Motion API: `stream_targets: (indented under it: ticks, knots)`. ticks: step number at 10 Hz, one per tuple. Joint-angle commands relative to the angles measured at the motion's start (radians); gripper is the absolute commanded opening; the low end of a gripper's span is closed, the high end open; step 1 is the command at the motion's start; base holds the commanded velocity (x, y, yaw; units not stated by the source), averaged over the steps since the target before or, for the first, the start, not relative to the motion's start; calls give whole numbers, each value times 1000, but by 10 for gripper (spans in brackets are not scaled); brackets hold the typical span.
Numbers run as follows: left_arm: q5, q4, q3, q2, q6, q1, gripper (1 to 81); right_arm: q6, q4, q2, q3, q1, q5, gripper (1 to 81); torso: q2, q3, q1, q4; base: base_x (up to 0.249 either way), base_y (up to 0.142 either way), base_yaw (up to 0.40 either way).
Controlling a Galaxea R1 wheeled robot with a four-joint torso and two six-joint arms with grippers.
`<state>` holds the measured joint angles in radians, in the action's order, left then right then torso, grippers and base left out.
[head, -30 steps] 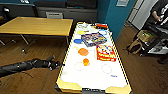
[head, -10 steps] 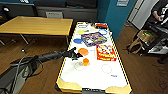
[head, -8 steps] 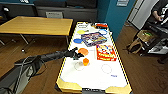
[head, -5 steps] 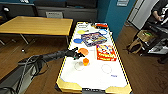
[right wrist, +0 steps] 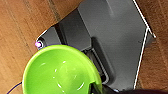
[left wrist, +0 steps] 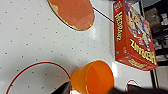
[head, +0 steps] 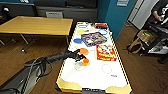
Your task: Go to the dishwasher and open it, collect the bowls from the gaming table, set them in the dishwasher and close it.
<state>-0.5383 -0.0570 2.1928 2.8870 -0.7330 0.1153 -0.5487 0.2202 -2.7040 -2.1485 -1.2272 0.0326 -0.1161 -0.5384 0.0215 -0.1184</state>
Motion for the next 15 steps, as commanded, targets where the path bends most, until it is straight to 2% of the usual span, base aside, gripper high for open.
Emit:
stream_targets:
  ticks: [1,5,6,8,11,15]
  knots:
    - [-17,5,-5,28,-2,-170,811,3,7,24,10,30,61,10,0,0,0,0,0,0,0]
    - [-15,3,22,35,-34,-161,811,3,8,21,12,31,61,10,0,0,0,0,0,0,0]
    - [-14,5,36,37,-57,-158,811,3,8,21,13,31,61,10,0,0,0,0,0,0,0]
    - [-9,3,71,37,-150,-148,811,3,8,17,12,31,61,10,0,0,0,0,0,0,0]
    - [-9,2,91,46,-152,-128,811,4,8,17,12,31,61,10,0,0,0,0,0,0,0]
    - [-8,-27,91,57,-152,-84,811,4,8,17,12,34,61,10,0,0,0,0,0,0,0]
